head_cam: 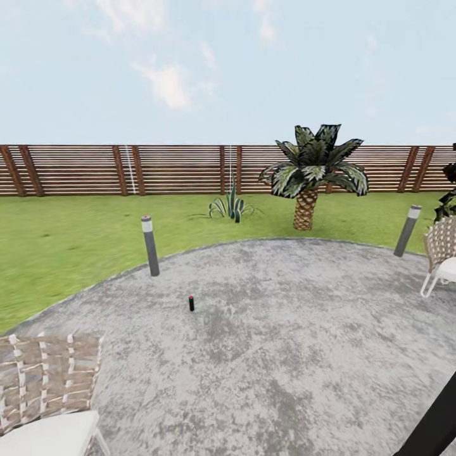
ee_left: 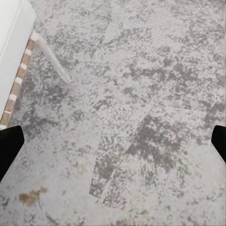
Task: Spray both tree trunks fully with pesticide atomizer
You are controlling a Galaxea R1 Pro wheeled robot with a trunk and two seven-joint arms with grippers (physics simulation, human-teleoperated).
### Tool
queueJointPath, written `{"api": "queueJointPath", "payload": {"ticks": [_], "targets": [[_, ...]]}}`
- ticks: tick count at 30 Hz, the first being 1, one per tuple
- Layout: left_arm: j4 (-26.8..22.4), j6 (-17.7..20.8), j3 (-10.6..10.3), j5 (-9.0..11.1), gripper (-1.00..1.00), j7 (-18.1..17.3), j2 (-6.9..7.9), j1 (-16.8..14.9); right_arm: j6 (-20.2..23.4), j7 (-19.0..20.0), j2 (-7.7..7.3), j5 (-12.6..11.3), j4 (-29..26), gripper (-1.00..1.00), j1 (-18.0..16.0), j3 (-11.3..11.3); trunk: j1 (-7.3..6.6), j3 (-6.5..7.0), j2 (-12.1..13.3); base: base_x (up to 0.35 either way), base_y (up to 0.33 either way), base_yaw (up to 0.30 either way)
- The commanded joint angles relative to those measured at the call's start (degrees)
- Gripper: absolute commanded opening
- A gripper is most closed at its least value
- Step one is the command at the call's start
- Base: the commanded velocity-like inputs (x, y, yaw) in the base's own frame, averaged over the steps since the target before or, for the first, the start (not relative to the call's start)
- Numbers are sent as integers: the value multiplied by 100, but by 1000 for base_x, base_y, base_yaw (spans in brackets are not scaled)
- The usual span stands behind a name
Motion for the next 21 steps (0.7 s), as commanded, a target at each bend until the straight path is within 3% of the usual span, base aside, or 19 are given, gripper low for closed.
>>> {"api": "queueJointPath", "payload": {"ticks": [1,21], "targets": [[3,-25,16,47,100,-16,-3,-4,-16,-14,0,2,4,100,-4,4,3,-6,-3,350,0,0],[3,-25,16,47,100,-16,-3,-4,-17,-14,0,2,6,100,-4,4,3,-6,-3,350,0,0]]}}
